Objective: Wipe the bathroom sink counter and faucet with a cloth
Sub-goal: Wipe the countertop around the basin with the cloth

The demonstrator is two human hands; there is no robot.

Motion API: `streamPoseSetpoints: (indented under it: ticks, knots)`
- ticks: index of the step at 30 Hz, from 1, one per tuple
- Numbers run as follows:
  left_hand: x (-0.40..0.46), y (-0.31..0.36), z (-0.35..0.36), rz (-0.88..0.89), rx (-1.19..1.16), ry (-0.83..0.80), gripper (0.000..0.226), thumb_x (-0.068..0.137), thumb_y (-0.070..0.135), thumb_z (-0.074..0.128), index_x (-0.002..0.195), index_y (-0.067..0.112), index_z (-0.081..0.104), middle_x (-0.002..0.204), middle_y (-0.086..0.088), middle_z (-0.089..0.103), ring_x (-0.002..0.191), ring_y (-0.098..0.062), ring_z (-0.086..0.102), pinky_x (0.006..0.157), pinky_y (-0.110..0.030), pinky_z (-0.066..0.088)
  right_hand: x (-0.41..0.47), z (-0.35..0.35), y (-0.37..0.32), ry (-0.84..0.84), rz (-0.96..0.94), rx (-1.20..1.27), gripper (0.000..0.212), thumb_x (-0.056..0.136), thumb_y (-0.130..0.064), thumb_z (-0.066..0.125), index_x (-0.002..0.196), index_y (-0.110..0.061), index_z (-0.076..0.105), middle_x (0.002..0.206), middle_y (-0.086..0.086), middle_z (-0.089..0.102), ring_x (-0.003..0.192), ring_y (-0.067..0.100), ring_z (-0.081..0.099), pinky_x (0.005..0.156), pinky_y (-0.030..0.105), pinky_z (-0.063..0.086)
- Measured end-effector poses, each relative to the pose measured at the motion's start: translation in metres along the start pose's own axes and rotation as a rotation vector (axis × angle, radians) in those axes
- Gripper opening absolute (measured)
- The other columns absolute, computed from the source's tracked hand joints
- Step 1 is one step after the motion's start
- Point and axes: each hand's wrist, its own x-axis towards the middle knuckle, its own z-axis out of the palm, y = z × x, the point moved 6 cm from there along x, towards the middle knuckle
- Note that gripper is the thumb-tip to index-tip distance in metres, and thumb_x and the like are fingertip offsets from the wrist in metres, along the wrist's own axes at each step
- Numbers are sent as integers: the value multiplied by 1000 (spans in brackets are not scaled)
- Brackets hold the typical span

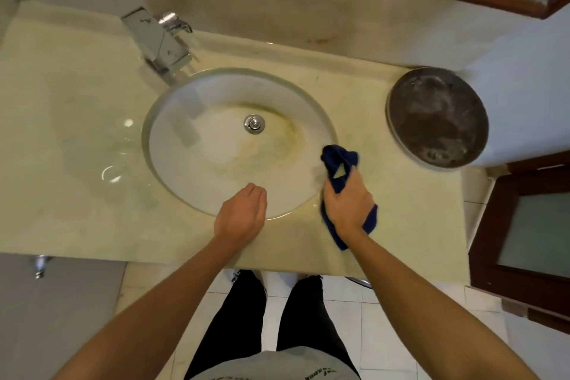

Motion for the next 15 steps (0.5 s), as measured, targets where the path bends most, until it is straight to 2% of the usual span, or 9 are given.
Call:
streamPoseSetpoints:
  ticks: [3,5,6,8,11,13,15]
  knots:
    - [2,-7,-10,-73,-225,76,26,107,25,39,97,19,62,96,6,60,81,-17,58,76,-37,49,3,43,-58,-208,-81,16,41,91,-37,60,127,-20,55,95,4,69,79,29,62,70,36,48]
    - [3,-14,-26,-173,-401,174,22,107,23,42,99,18,62,96,6,62,84,-14,59,79,-34,49,5,66,-90,-344,-110,101,36,90,-39,55,122,-21,57,93,4,71,83,29,66,71,36,50]
    - [4,-17,-34,-213,-443,212,20,106,23,44,99,19,62,95,6,63,86,-12,59,79,-32,49,7,71,-101,-351,-95,176,34,90,-38,55,119,-20,59,93,4,71,86,30,67,73,37,53]
    - [9,-24,-46,-239,-441,236,18,105,26,46,102,20,63,97,7,64,88,-10,60,79,-31,50,10,62,-113,-288,-46,396,33,92,-31,60,122,-17,60,97,0,71,88,22,68,78,36,55]
    - [17,-40,-50,-227,-318,165,18,104,30,46,103,25,63,96,11,65,87,-11,61,78,-34,52,20,21,-102,-225,21,662,30,96,-19,67,125,-14,62,104,-8,68,91,3,64,78,21,51]
    - [23,-48,-48,-241,-253,95,17,102,34,47,99,28,62,91,12,65,82,-11,62,77,-34,51,30,-15,-70,-185,40,691,30,96,-18,69,125,-10,62,110,0,70,97,12,67,79,24,51]
    - [25,-55,-44,-263,-242,46,17,102,33,47,95,27,62,91,9,67,79,-14,63,75,-35,49,38,-58,-27,-85,57,645,39,95,-25,70,129,-6,62,118,7,70,107,22,66,84,33,53]
